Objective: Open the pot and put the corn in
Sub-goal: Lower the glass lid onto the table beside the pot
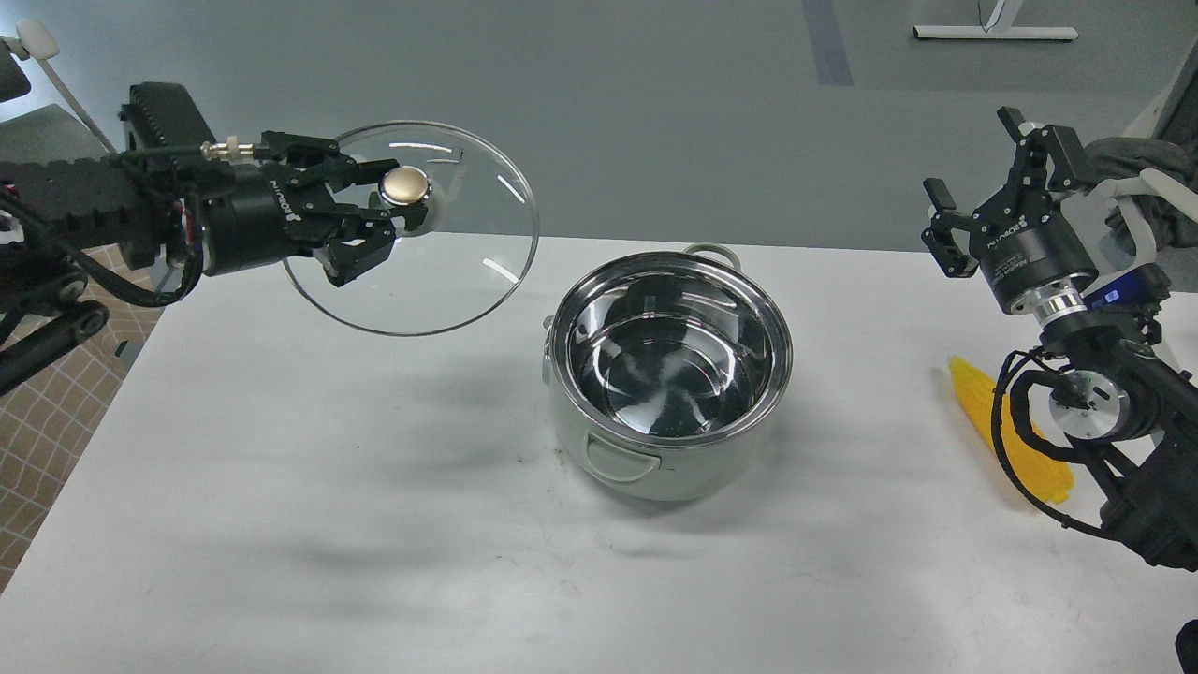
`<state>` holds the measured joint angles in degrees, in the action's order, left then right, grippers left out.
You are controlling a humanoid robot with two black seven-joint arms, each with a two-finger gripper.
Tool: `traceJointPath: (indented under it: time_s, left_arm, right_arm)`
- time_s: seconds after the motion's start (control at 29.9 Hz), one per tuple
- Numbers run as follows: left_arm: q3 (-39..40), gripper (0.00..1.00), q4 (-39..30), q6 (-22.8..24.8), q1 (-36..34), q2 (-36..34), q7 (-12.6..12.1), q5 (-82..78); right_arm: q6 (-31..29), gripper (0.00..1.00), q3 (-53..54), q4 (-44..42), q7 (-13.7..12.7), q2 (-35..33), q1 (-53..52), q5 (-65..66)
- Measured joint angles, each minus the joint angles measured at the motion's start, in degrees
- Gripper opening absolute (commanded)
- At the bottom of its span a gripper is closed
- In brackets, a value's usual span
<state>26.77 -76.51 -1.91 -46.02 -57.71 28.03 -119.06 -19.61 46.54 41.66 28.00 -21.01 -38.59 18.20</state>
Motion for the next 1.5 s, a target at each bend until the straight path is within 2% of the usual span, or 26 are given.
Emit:
traceJointPath:
  time_s: [0.27, 0.57, 0.84, 1.27, 1.5]
  left_arm:
    - [4.8, 0.11, 4.8, -8.1, 14.7, -1.2, 0.0, 1.0]
    - [5.3, 0.12, 13.2, -16.1, 24.0, 2.3, 0.0, 1.2]
    - [5.0, 0.12, 19.9, -19.8, 26.5, 7.6, 0.0, 2.8]
    - [5.0, 0.15, 23.6, -20.3, 26.9, 12.4, 0.0, 3.1]
    - [4.9, 0.22, 24.0, -20.3, 26.9, 12.9, 0.0, 3.1]
  right_arm:
    - [0.0, 1.00, -0.1, 0.0, 0.0, 0.0, 0.1, 0.0]
    - [0.0, 1.00, -0.1, 0.0, 0.0, 0.1, 0.2, 0.1]
    - [0.0, 1.00, -0.1, 0.0, 0.0, 0.1, 0.3, 0.1]
    - [0.0, 1.00, -0.1, 0.0, 0.0, 0.1, 1.1, 0.1]
    - [0.0, 1.00, -0.1, 0.1, 0.0, 0.1, 1.2, 0.1]
